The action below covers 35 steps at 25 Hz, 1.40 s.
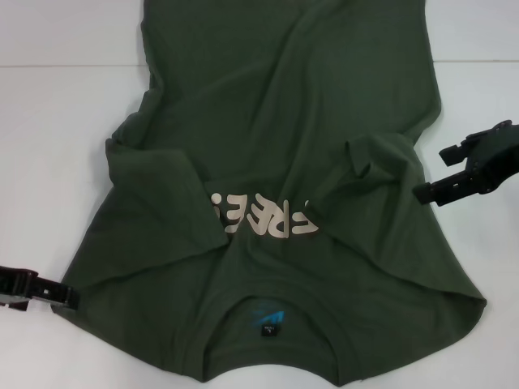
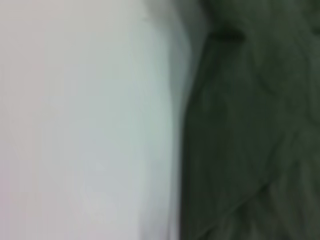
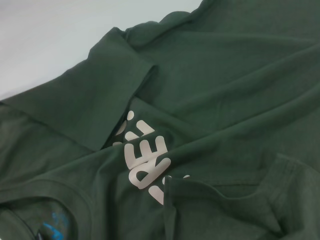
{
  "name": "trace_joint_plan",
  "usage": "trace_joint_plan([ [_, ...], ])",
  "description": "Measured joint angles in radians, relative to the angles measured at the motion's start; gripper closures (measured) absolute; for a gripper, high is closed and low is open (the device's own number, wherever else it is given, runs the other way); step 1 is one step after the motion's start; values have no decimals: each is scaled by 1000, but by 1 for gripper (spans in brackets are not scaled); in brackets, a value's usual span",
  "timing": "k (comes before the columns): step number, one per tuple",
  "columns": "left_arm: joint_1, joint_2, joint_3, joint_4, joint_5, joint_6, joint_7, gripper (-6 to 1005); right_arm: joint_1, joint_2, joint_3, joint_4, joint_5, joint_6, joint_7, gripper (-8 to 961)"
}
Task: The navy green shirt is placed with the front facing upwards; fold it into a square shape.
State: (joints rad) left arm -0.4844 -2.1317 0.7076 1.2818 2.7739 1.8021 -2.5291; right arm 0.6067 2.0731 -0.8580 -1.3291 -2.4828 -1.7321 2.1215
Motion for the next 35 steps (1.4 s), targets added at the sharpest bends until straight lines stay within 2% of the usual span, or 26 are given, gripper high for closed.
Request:
trace_joint_plan([
  [3, -5, -18, 5, 7, 26, -20, -7, 82, 3, 0, -19, 1, -10, 15, 0, 47],
  [7, -9, -28, 10, 1, 29, -42, -18, 82, 15, 6, -28, 1, -36, 23, -2, 46],
  [16, -16, -29, 15, -33, 30, -70, -29, 83, 31, 9, -35, 27, -41, 39, -3, 46],
  [35, -23, -31, 56, -74, 33, -117, -44, 83, 36, -2, -35, 64, -41, 60, -6, 46],
])
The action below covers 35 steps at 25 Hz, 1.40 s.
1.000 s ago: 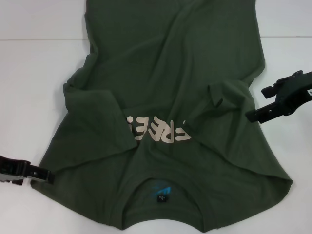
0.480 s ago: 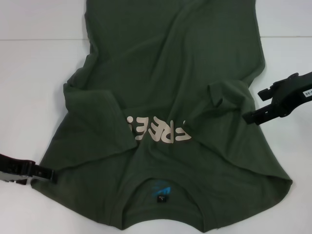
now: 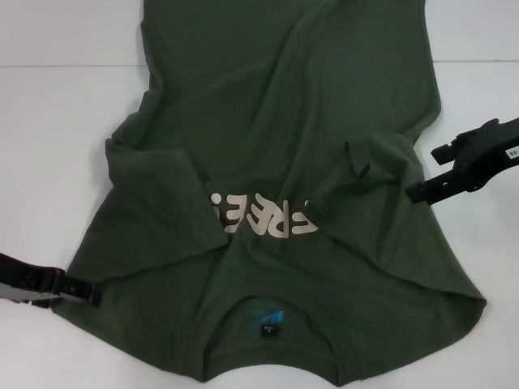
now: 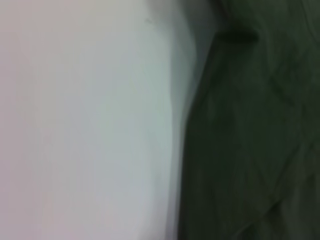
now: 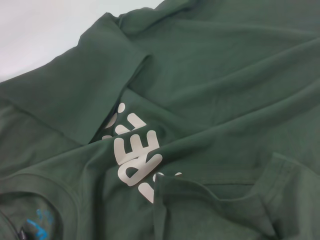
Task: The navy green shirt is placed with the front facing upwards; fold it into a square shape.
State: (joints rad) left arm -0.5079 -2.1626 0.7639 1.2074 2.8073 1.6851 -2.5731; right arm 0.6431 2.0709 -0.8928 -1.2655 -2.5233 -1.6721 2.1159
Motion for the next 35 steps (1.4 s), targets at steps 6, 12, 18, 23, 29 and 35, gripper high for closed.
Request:
trace_joint_plan([
  [6, -4, 0, 6, -14, 0, 3, -2, 83, 0, 0, 0, 0, 0, 11, -1, 47],
  [12, -10, 0, 9, -15, -4, 5, -7, 83, 2, 0, 0, 1, 0, 18, -1, 47],
  [18, -18, 0, 10, -24, -4, -3, -11, 109, 2, 0, 0, 3, 0, 23, -1, 47],
  [23, -24, 2, 13, -40, 4, -16, -12, 144, 3, 0, 0, 7, 0, 25, -1, 47],
  [29, -21, 9, 12, -47, 10, -40, 1, 185, 3, 0, 0, 13, -2, 28, -2, 46],
  [35, -18, 4, 32, -44, 19, -34, 6, 226, 4, 0, 0, 13, -10, 39, -2, 46],
])
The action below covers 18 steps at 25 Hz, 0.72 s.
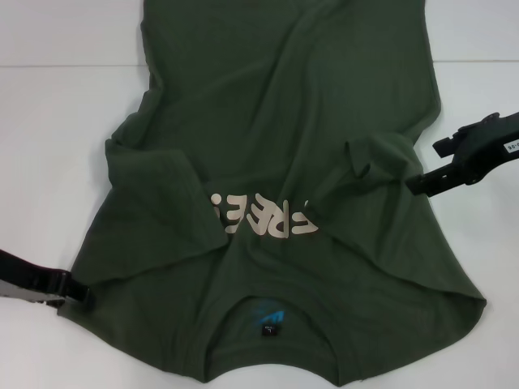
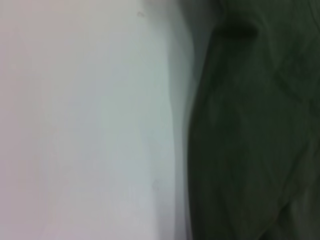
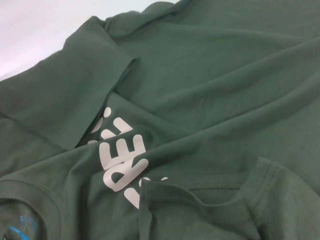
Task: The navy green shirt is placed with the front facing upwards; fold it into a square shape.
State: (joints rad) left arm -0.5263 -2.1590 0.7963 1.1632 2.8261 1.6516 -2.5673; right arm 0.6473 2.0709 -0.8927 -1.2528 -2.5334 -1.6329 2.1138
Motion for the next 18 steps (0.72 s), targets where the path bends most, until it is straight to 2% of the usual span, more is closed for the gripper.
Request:
trace_joint_plan([
  [1, 1, 0, 2, 0, 0, 1, -1, 233, 0, 0, 0, 0, 0, 2, 0, 46],
  [7, 0, -2, 3, 1, -6, 12, 1, 476, -1, -2, 2, 0, -1, 2, 0, 48],
  [9, -2, -2, 3, 1, -11, 13, 3, 686, -1, -2, 4, 0, -1, 3, 0, 49],
  [15, -8, -2, 7, 1, -32, 15, 5, 910, -3, -2, 8, 1, -1, 4, 0, 52],
  [18, -16, -1, 6, 1, -38, 20, 4, 938, -3, -2, 8, 1, -1, 4, 2, 53],
])
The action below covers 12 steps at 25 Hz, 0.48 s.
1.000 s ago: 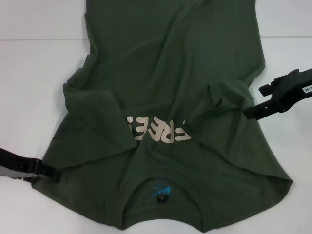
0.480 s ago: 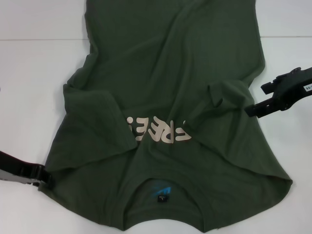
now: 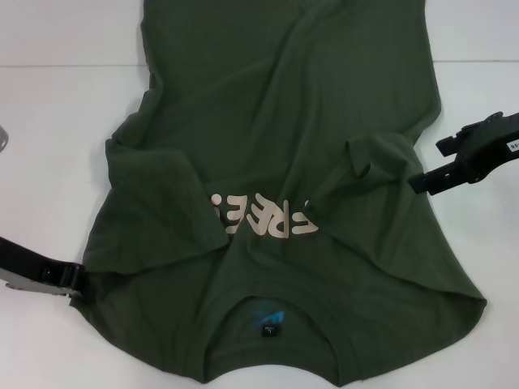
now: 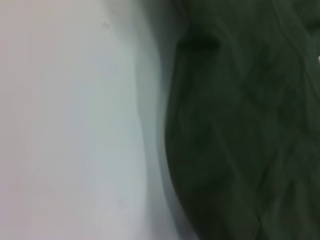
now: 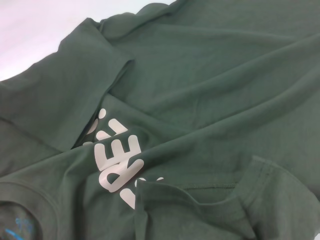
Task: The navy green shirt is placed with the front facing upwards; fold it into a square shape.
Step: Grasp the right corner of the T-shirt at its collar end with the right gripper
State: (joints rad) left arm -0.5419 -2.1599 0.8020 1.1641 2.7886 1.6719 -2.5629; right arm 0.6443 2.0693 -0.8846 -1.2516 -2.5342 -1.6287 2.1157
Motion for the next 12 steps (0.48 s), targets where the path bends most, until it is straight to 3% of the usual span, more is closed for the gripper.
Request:
trace_joint_plan([
  [5, -10, 4, 0, -4, -3, 10, 0, 957, 3, -1, -2, -14, -23, -12, 53, 55],
  [12, -16, 6, 2, 0, -3, 10, 5, 956, 60, -1, -9, -91, -275, -162, 219, 59],
])
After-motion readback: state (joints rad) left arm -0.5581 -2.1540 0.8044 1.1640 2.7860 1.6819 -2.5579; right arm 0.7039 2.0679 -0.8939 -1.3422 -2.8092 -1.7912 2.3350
